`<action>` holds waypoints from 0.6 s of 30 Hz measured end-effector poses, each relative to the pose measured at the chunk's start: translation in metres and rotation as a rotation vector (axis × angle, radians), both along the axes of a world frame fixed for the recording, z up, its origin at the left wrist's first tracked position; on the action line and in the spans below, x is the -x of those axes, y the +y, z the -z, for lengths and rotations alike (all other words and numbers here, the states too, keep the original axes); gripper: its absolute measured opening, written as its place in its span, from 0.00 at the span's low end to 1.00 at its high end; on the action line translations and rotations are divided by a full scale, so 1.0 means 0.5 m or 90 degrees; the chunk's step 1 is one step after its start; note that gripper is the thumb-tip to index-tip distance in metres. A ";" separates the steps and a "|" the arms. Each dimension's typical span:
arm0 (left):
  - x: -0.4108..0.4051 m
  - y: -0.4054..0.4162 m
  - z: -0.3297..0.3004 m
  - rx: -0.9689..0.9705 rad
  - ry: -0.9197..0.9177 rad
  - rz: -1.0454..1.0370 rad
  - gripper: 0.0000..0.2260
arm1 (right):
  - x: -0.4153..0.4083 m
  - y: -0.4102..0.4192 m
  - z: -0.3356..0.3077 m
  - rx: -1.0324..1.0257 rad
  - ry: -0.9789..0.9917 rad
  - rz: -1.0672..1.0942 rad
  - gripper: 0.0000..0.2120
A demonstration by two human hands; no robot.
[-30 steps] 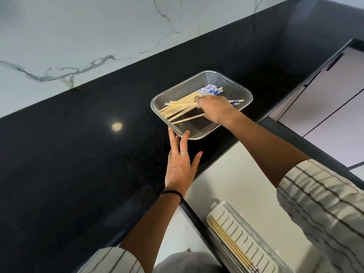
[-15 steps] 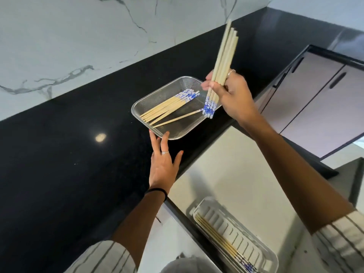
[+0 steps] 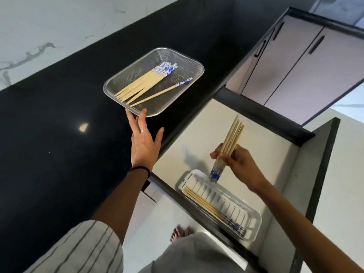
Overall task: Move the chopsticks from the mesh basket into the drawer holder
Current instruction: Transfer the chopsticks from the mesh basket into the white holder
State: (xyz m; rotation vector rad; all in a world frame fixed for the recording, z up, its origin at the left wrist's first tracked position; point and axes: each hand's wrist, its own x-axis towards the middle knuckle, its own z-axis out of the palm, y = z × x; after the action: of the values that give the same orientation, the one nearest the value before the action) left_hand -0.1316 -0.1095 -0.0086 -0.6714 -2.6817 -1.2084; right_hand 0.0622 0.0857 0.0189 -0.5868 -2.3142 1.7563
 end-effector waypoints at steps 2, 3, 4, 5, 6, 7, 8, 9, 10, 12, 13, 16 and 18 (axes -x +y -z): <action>-0.003 0.000 -0.001 0.003 -0.010 -0.001 0.31 | -0.032 -0.021 0.055 0.004 -0.038 0.022 0.08; -0.004 -0.001 -0.002 0.003 -0.012 0.001 0.31 | -0.044 -0.030 0.080 0.004 -0.056 0.027 0.08; -0.005 -0.001 -0.002 0.003 -0.016 0.004 0.31 | -0.055 -0.038 0.103 -0.005 -0.074 0.026 0.08; -0.006 -0.001 -0.002 0.002 -0.018 0.005 0.31 | -0.065 -0.044 0.124 -0.022 -0.093 0.021 0.08; -0.007 -0.001 -0.003 0.001 -0.021 0.004 0.31 | -0.075 -0.049 0.143 -0.035 -0.112 0.017 0.08; -0.008 -0.002 -0.004 0.002 -0.023 0.001 0.31 | -0.083 -0.053 0.158 -0.037 -0.130 0.017 0.09; -0.008 -0.002 -0.007 0.003 -0.026 -0.002 0.31 | -0.089 -0.057 0.169 -0.033 -0.143 0.017 0.10; -0.009 -0.002 -0.008 0.004 -0.029 -0.003 0.31 | -0.093 -0.059 0.177 -0.029 -0.153 0.018 0.10; -0.010 -0.001 -0.009 0.005 -0.031 -0.004 0.31 | -0.096 -0.061 0.181 -0.032 -0.161 0.019 0.11; -0.010 0.000 -0.010 0.011 -0.029 -0.009 0.32 | -0.094 -0.059 0.181 -0.047 -0.178 0.013 0.12; -0.010 0.000 -0.010 0.015 -0.026 -0.011 0.32 | -0.089 -0.056 0.176 -0.056 -0.186 0.005 0.12; -0.010 0.001 -0.009 0.018 -0.019 -0.009 0.32 | -0.072 -0.036 0.160 -0.108 -0.246 -0.053 0.08; -0.011 0.001 -0.008 0.023 -0.011 -0.009 0.32 | -0.064 -0.025 0.154 -0.138 -0.318 -0.124 0.04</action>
State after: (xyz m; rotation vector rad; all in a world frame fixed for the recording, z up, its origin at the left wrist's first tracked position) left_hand -0.1262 -0.1088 -0.0046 -0.6486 -2.7250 -1.1699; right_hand 0.0943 0.0730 -0.0581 -0.8645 -2.9406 1.5320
